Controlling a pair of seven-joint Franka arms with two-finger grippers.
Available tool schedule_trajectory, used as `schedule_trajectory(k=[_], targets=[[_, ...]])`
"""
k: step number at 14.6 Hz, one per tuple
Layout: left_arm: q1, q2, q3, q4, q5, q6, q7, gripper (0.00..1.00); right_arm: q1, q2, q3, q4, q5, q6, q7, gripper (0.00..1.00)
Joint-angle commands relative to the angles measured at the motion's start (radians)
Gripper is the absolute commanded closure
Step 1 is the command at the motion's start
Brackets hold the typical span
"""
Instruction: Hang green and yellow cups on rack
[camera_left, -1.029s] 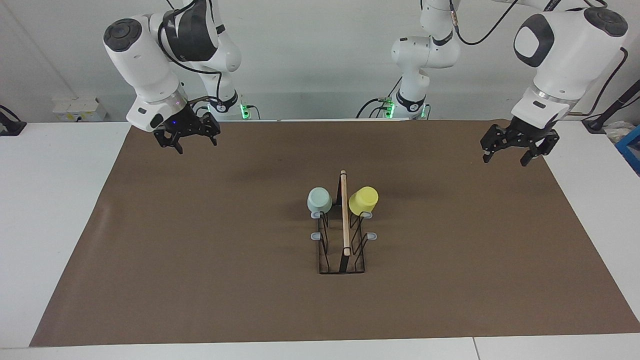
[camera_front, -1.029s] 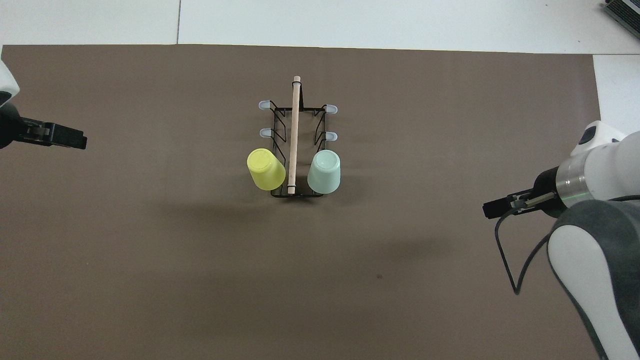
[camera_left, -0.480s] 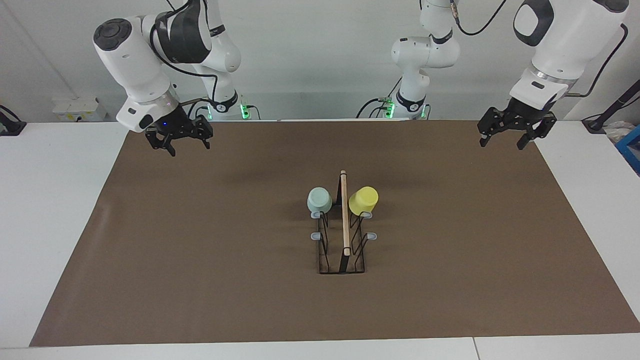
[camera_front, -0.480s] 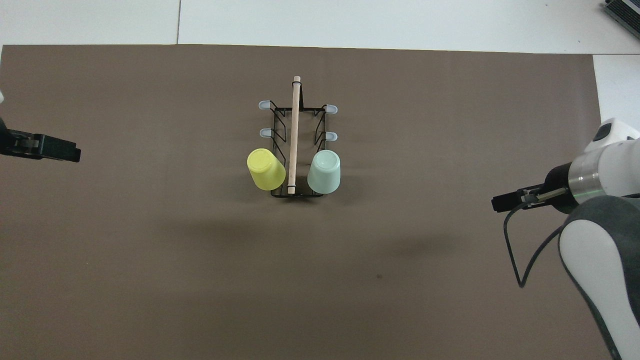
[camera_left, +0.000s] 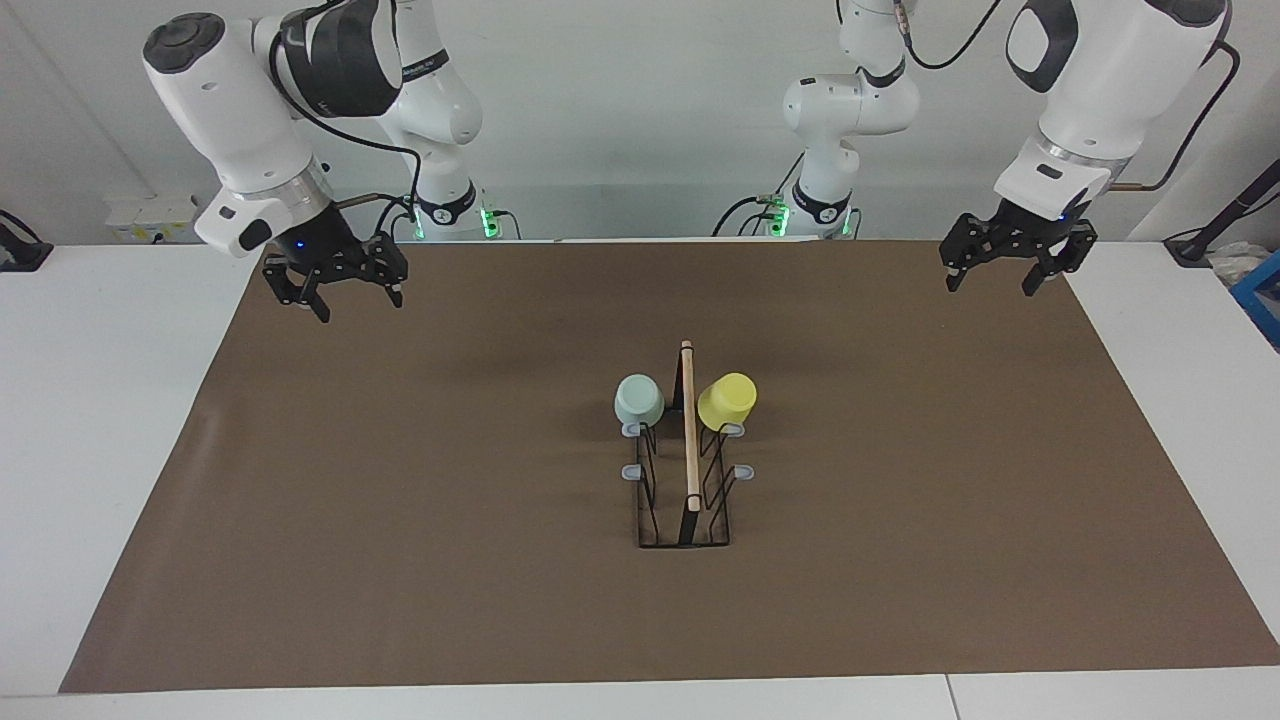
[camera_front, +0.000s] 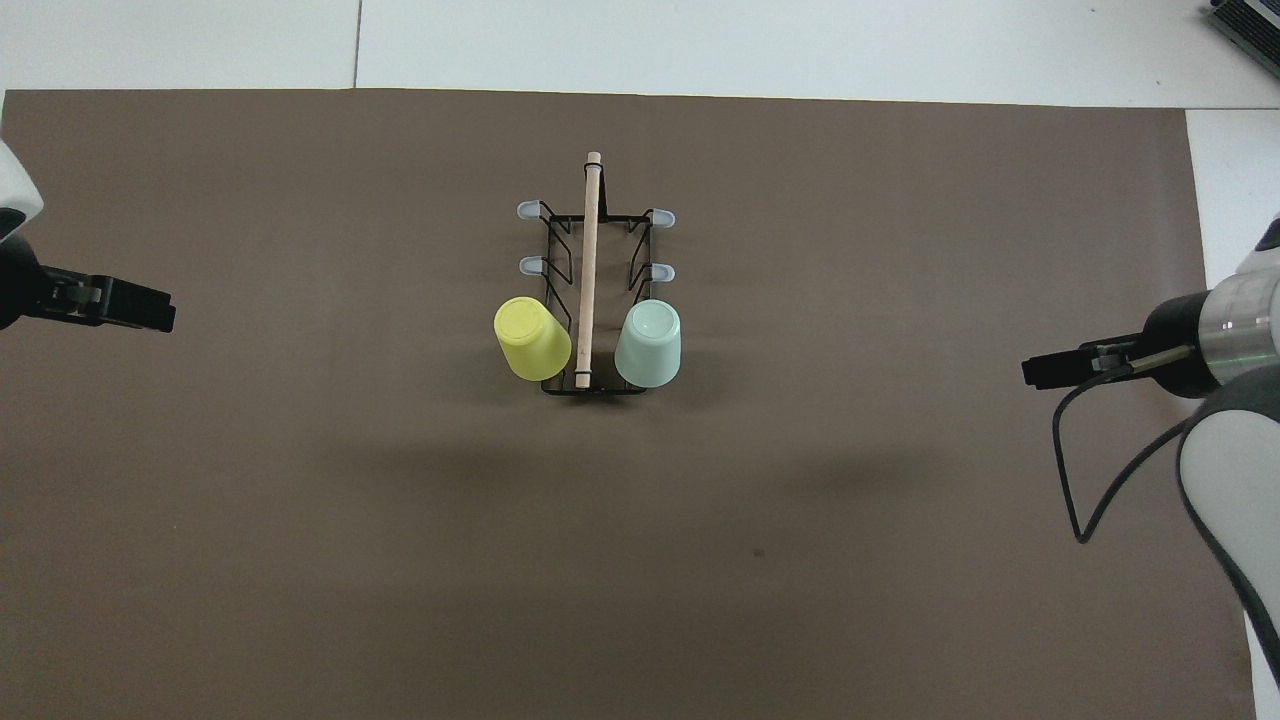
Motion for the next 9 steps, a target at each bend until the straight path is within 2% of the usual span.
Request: schedule_trajectory(k=[1, 3, 4, 6, 7, 9], targets=[[0.015, -0.019, -0.005, -0.015, 0.003, -0.012, -0.011, 0.0, 0.215, 0.11, -0.241, 0.158, -0.048, -0.084, 0.031, 0.0], [0.015, -0.019, -0.005, -0.016, 0.002, -0.012, -0.011, 0.0, 0.241, 0.112, -0.27, 0.161, -0.05, -0.086, 0.031, 0.0], [0.015, -0.021, -0.004, -0.016, 0.002, -0.014, -0.01, 0.0, 0.285, 0.112, -0.308, 0.16, -0.05, -0.083, 0.031, 0.0], [0.017, -0.023, -0.004, -0.018, -0.003, -0.014, -0.007, 0.0, 0.434, 0.11, -0.452, 0.16, -0.048, -0.077, 0.032, 0.0], [0.018, -0.024, 0.0, -0.022, -0.013, -0.012, -0.007, 0.0, 0.471, 0.11, -0.489, 0.16, -0.048, -0.074, 0.032, 0.0], [0.029, -0.024, 0.0, -0.022, -0.027, -0.014, -0.004, 0.0, 0.473, 0.11, -0.491, 0.158, -0.048, -0.072, 0.032, 0.0]])
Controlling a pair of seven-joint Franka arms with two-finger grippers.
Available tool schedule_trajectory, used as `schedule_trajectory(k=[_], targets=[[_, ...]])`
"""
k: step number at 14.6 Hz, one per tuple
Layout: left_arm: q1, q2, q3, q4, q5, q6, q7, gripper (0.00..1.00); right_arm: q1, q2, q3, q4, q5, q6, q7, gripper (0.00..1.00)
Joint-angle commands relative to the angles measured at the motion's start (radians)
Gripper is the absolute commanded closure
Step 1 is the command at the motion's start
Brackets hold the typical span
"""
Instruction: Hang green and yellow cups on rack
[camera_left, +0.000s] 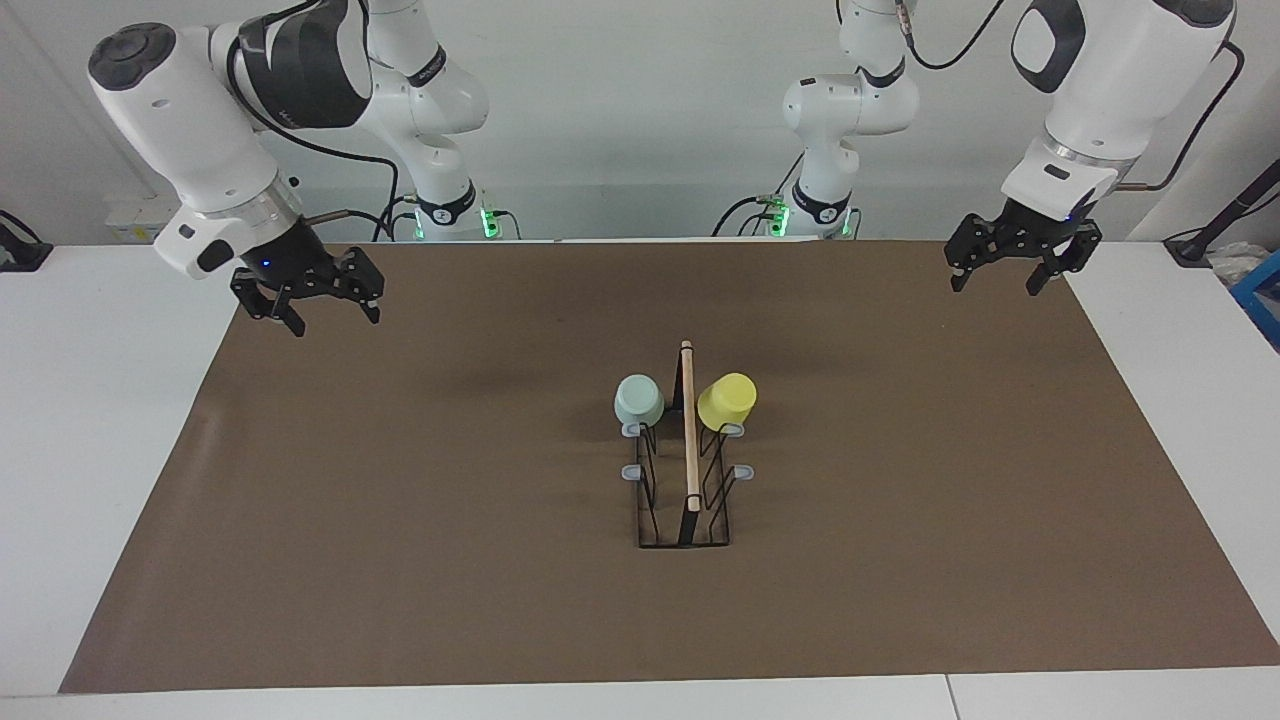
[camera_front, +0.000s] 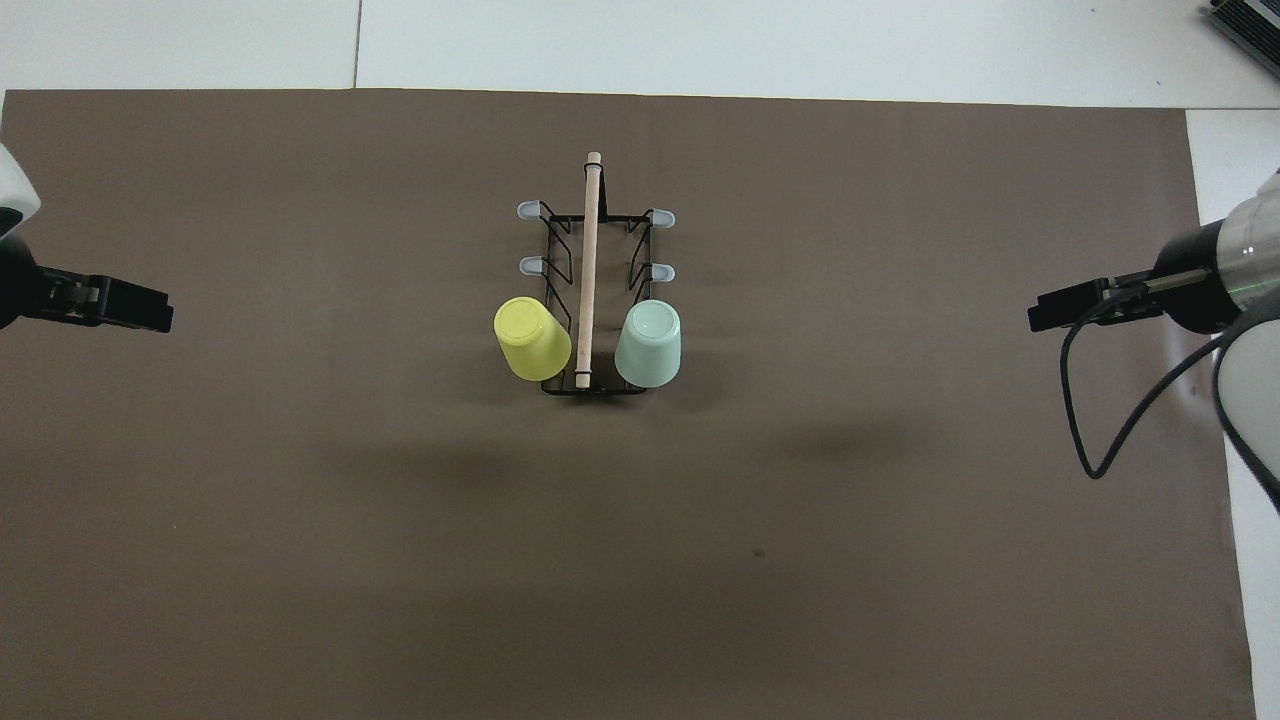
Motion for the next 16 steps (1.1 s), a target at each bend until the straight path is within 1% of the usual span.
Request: schedule_trajectory(k=[1, 9, 12, 16], targets=[[0.017, -0.024, -0.004, -0.023, -0.017, -0.013, -0.005, 0.0, 0.017, 0.008, -0.015, 0.017, -0.021, -0.013, 0.017, 0.0], [0.015, -0.027, -0.002, -0.023, -0.017, -0.018, 0.001, 0.0, 0.029, 0.01, -0.023, 0.016, -0.025, 0.014, 0.053, 0.0], [0.005, -0.026, 0.013, -0.021, -0.017, -0.027, 0.003, 0.0, 0.028, 0.01, -0.02, 0.017, -0.056, 0.013, 0.054, 0.0], [0.0, -0.03, 0.019, -0.021, -0.017, -0.036, 0.007, 0.0, 0.04, 0.022, -0.018, 0.057, -0.064, -0.048, 0.081, 0.0]])
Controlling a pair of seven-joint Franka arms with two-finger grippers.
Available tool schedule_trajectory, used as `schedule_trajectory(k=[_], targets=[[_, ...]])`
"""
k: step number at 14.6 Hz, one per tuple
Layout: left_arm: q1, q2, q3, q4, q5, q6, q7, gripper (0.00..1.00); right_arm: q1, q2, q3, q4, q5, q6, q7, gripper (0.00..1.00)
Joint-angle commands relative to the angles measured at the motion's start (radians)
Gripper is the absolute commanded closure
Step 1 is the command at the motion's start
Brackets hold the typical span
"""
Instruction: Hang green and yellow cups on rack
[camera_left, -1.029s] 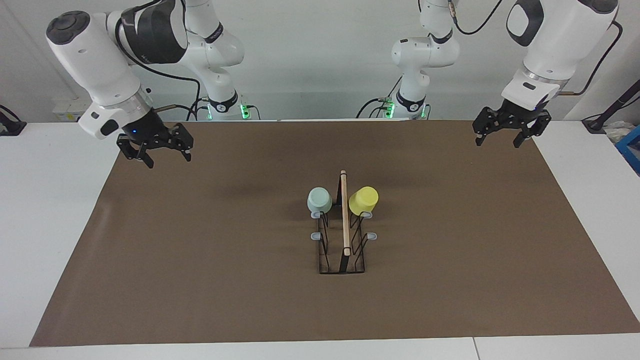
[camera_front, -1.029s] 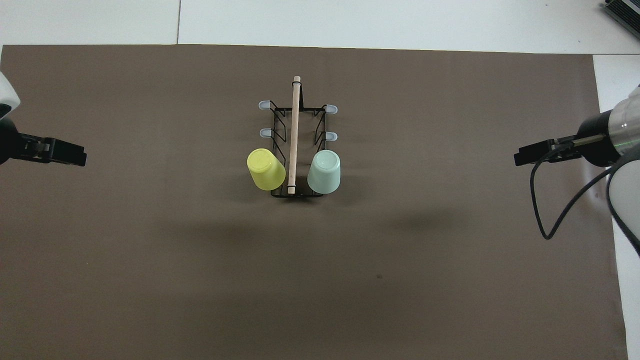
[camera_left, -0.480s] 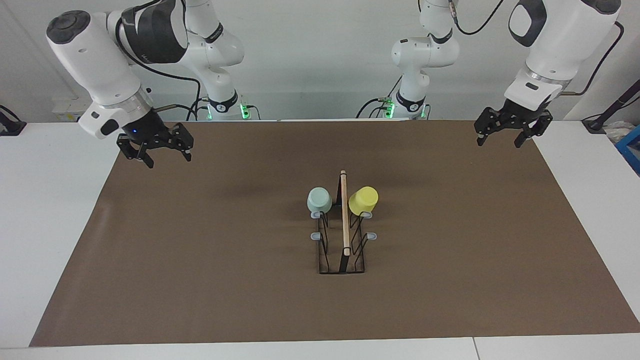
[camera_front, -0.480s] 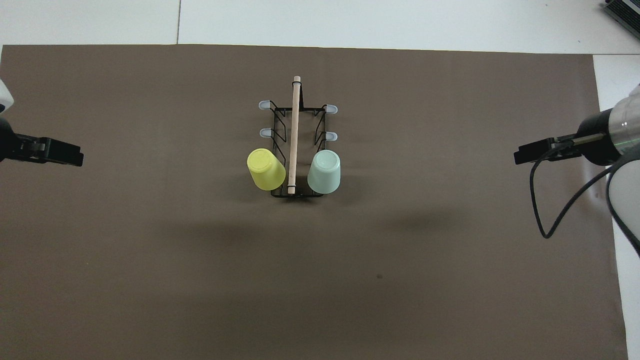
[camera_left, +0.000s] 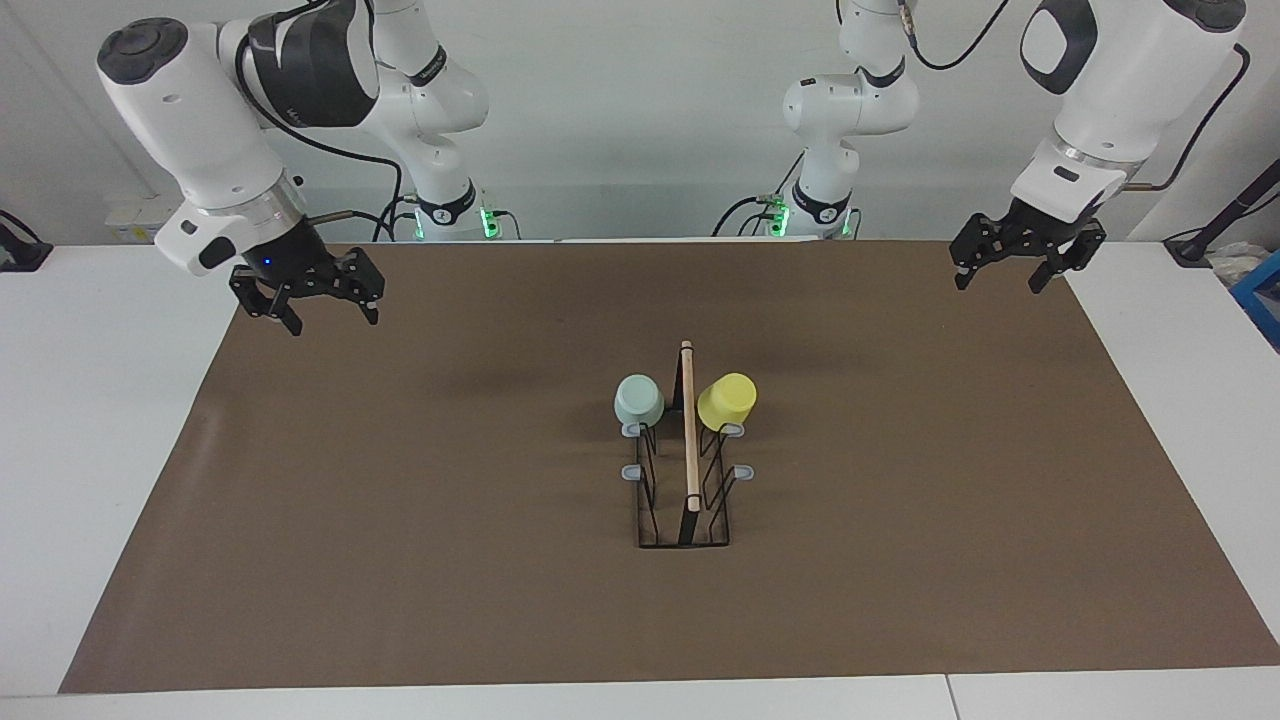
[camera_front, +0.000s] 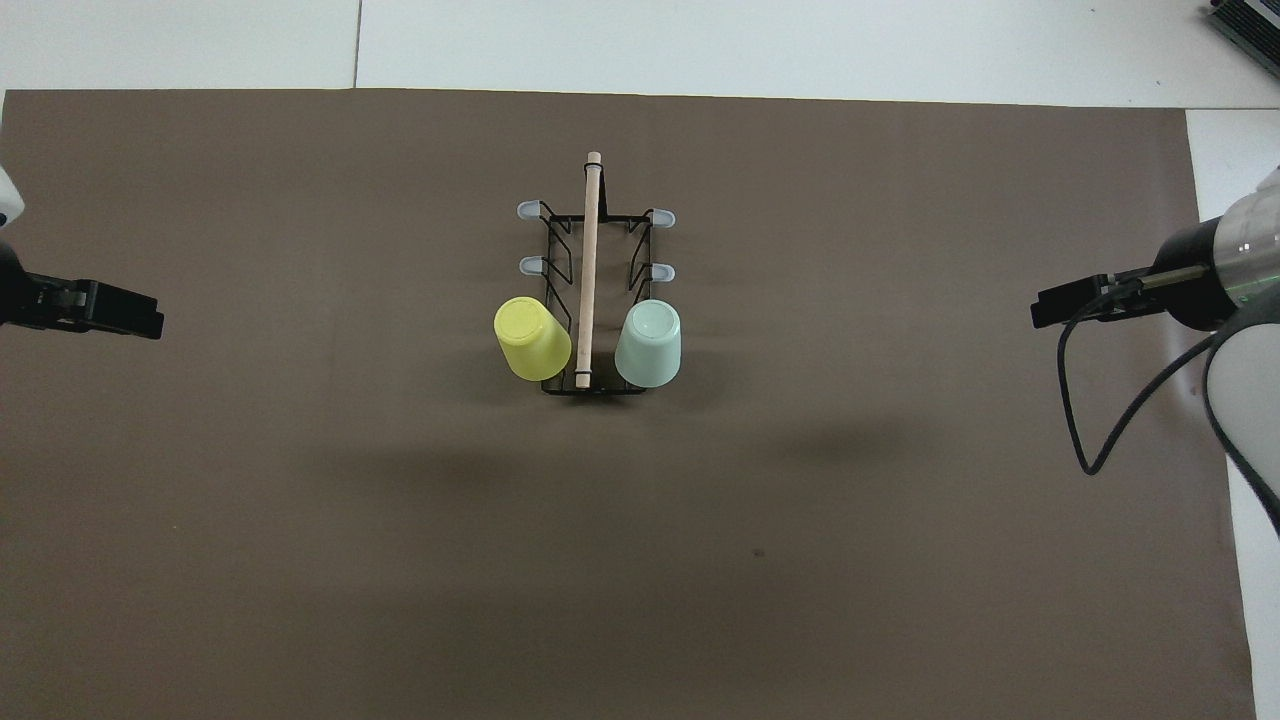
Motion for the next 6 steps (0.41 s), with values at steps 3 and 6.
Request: schedule_trajectory(k=[3, 6], targets=[[-0.011, -0.03, 0.013, -0.02, -0.012, -0.013, 0.007, 0.0, 0.017, 0.023, -0.003, 0.049, -0.045, -0.053, 0.087, 0.0], [-0.011, -0.03, 0.013, -0.022, -0.018, -0.016, 0.007, 0.0, 0.014, 0.023, 0.004, 0.049, -0.057, -0.052, 0.087, 0.0]])
